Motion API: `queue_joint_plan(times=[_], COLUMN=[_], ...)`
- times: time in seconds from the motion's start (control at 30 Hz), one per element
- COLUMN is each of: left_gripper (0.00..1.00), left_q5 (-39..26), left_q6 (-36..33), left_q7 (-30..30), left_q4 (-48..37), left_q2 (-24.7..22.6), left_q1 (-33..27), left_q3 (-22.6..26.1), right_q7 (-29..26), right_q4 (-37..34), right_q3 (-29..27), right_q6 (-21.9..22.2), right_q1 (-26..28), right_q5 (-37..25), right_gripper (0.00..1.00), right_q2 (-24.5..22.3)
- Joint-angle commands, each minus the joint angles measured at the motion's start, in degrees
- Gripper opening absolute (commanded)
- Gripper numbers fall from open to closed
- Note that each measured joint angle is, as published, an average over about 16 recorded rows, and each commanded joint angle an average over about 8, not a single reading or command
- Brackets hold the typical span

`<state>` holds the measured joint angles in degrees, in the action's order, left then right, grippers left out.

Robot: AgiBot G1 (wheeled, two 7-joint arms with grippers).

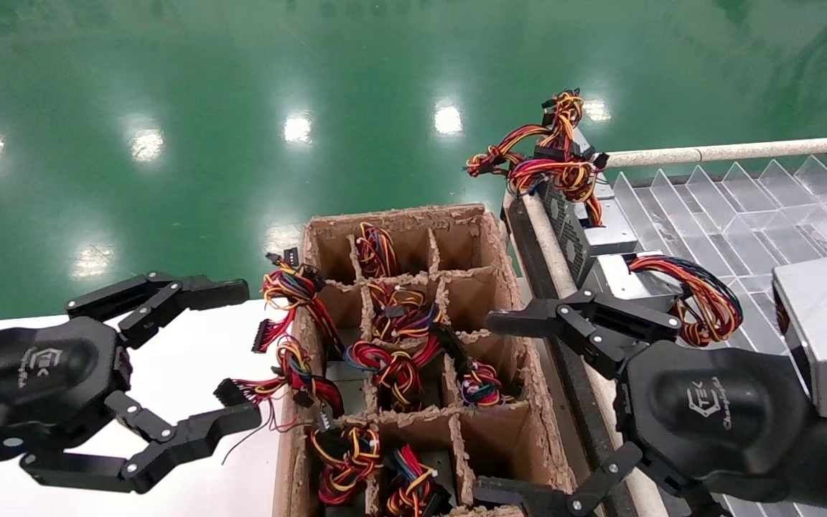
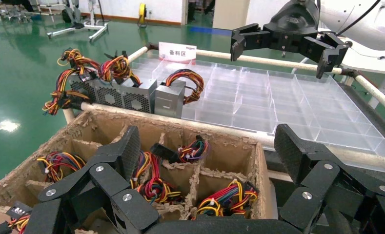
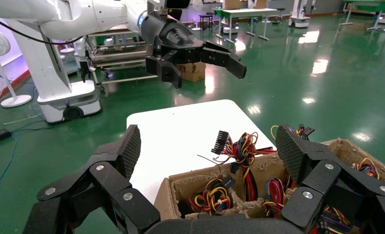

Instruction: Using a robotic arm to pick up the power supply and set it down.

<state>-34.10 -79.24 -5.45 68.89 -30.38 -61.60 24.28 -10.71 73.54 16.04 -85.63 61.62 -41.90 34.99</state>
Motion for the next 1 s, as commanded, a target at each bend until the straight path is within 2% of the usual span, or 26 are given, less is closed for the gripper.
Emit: queue_joint_plan(times=[0.03, 0.43, 0.7, 0.83, 1.0], left_gripper=[1.00, 1.00, 0.00, 0.00, 0.00], left_q5=[0.00, 0.00, 0.00, 0.00, 0.00], left_q6=[0.00, 0.00, 0.00, 0.00, 0.00], left_q7=[0.00, 0.00, 0.00, 0.00, 0.00], left_q4=[0.00, 0.00, 0.00, 0.00, 0.00], left_q2=[0.00, 0.00, 0.00, 0.00, 0.00], left_q1=[0.00, 0.00, 0.00, 0.00, 0.00], left_q3=[0.00, 0.00, 0.00, 0.00, 0.00], right_q7=[0.00, 0.00, 0.18, 0.41, 0.05], right_q4=[0.00, 0.00, 0.22, 1.37, 3.37], right_q3=[0.00, 0.00, 0.26, 1.25, 4.43], right_q6=[0.00, 0.00, 0.43, 2.14, 3.71], right_q1=[0.00, 0.00, 0.30, 1.69, 5.90], right_q5=[0.00, 0.00, -1.54, -7.04, -18.85], right_gripper=[1.00, 1.00, 1.00, 1.00, 1.00], right_q2=[0.00, 0.00, -0.50, -2.03, -3.46])
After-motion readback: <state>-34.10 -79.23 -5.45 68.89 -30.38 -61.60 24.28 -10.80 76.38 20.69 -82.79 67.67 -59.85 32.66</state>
